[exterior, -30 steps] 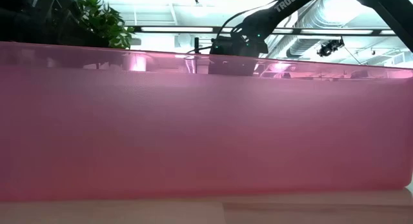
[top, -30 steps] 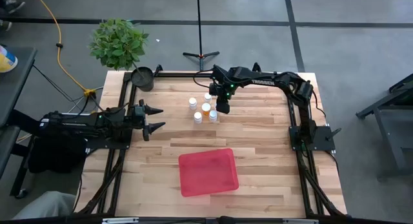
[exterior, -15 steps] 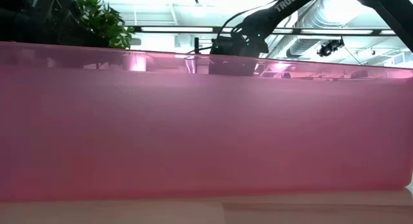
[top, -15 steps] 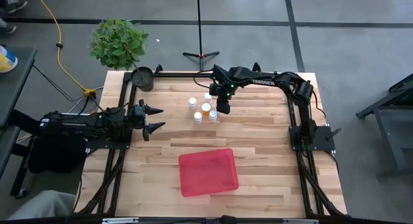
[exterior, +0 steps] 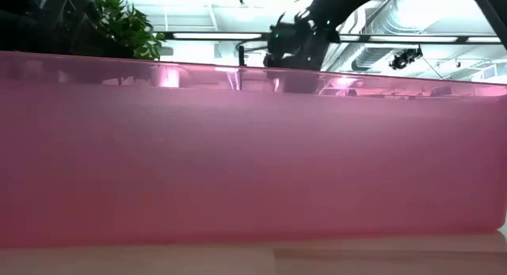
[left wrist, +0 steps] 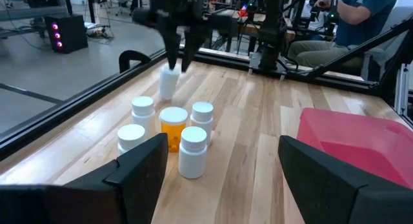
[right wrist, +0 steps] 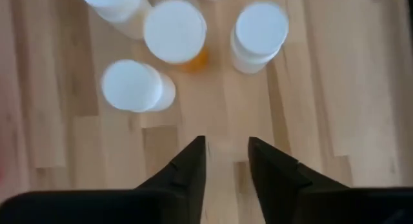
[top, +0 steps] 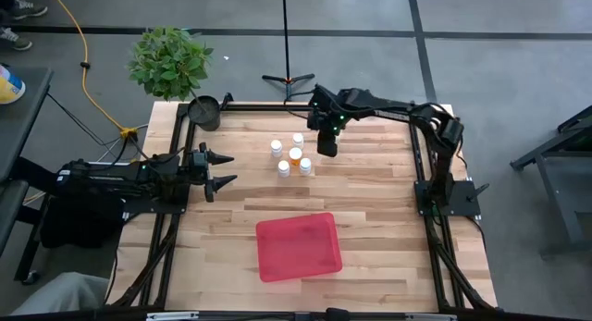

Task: Pick and place pill bottles into a basket
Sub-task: Put the white pill bottle into the red bin

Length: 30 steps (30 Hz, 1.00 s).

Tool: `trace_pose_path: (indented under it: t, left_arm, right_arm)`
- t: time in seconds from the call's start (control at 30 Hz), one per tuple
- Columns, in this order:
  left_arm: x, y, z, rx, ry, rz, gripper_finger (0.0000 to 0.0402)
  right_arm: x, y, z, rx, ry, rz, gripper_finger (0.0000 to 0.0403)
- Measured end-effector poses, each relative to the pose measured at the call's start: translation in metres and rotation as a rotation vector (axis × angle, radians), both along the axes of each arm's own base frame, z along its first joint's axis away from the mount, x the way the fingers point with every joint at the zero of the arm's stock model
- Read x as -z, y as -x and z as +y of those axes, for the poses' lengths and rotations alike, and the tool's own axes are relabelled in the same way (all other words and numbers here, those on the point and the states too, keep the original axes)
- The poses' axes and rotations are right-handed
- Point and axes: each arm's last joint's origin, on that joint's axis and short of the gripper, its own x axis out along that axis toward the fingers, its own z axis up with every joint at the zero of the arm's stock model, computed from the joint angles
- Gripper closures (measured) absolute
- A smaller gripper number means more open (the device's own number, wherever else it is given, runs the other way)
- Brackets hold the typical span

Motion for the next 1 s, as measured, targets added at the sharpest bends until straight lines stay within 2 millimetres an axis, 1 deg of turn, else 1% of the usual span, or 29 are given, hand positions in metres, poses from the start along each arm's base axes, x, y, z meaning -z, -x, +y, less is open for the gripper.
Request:
trace_pose_path:
  t: [0.2, 0.23, 0.3, 0.47, 0.57, 0.63, 0.83, 1.0]
  left_arm:
    - [0.0, 0.0, 0.0, 0.0, 0.0, 0.002, 0.0073]
    - [0.0, 0.0, 0.0, 0.0, 0.0, 0.002, 0.0073]
    - [0.0, 0.0, 0.0, 0.0, 0.0, 0.003, 0.0073]
    - [0.0, 0.0, 0.0, 0.004, 0.001, 0.004, 0.0073]
    - [0.0, 0.0, 0.0, 0.004, 0.001, 0.004, 0.0073]
    - [0.0, 0.0, 0.0, 0.005, 0.001, 0.004, 0.0073]
    - [0.002, 0.0, 0.0, 0.008, 0.002, 0.019, 0.0073]
    - [0.002, 0.0, 0.0, 0.008, 0.005, 0.022, 0.0073]
  right_arm:
    - [-0.03, 0.014, 0.008, 0.002, 0.003, -0.053, 0.0391]
    - [-0.034, 0.016, 0.009, -0.001, -0.001, -0.066, 0.0398]
    - [-0.037, 0.017, 0.011, 0.008, -0.007, -0.072, 0.0398]
    - [-0.037, 0.02, 0.009, 0.077, 0.036, -0.021, 0.0358]
    - [-0.035, 0.026, 0.003, 0.138, 0.101, 0.041, 0.0329]
    - [-0.035, 0.03, -0.002, 0.17, 0.114, 0.067, 0.0308]
    - [-0.034, 0.042, -0.018, 0.219, 0.095, 0.081, 0.0233]
    - [-0.033, 0.049, -0.032, 0.234, 0.024, 0.032, 0.0159]
